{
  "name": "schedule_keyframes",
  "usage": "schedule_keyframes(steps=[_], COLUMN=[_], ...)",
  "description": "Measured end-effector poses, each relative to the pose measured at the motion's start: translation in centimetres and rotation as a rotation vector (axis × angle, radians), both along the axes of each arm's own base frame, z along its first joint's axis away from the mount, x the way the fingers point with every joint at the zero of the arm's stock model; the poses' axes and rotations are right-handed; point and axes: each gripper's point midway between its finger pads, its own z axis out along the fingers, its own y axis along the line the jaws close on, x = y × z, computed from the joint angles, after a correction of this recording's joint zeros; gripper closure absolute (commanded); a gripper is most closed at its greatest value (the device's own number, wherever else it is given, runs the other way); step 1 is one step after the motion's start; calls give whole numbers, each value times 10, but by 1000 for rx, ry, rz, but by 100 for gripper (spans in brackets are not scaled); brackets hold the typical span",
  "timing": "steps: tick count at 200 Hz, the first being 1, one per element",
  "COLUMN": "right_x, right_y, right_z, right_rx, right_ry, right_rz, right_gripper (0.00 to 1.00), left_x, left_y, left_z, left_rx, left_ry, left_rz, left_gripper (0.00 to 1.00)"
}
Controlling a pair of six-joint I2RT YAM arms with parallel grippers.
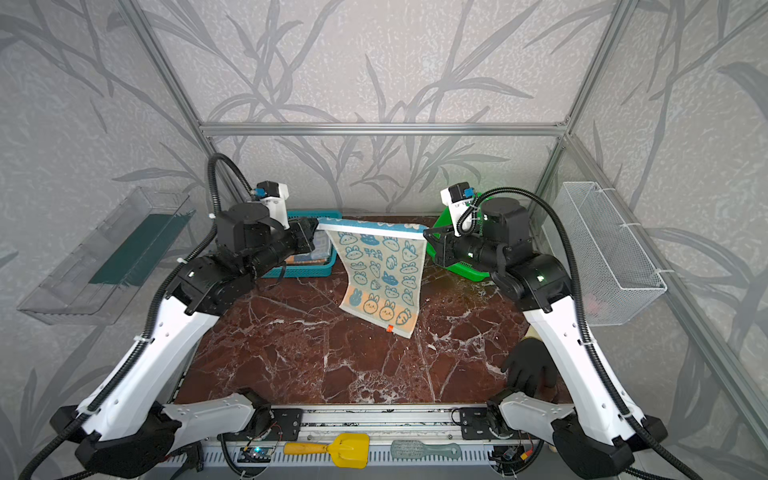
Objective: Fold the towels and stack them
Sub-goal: 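Lift the blue towel's near edge high with both grippers, spreading it, then lay the blue towel flat on the table, drawing both grippers toward the robot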
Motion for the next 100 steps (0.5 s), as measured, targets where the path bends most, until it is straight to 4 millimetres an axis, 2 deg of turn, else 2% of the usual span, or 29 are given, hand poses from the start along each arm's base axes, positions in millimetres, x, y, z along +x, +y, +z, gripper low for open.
schedule_keyframes(steps=[28,49,69,82,100], right_x=[-30,-32,-14,10,49], right_y=[-7,-7,-5,-4,-2], right_z=[37,45,36,21,-11], right_rx=[37,40,18,-5,-40], right_ry=[-86,-98,-65,-17,73], right_rz=[41,42,16,-17,-58], right_gripper=[100,100,100,100,100], left_x=[-27,-33,-18,-2,31], left_y=[-3,-6,-10,-12,-16], left_z=[42,54,44,32,0], left_rx=[-76,-107,-82,-57,1], left_ry=[-64,-78,-47,-20,52], left_rz=[-78,-107,-85,-56,-14], left_gripper=[100,100,100,100,100])
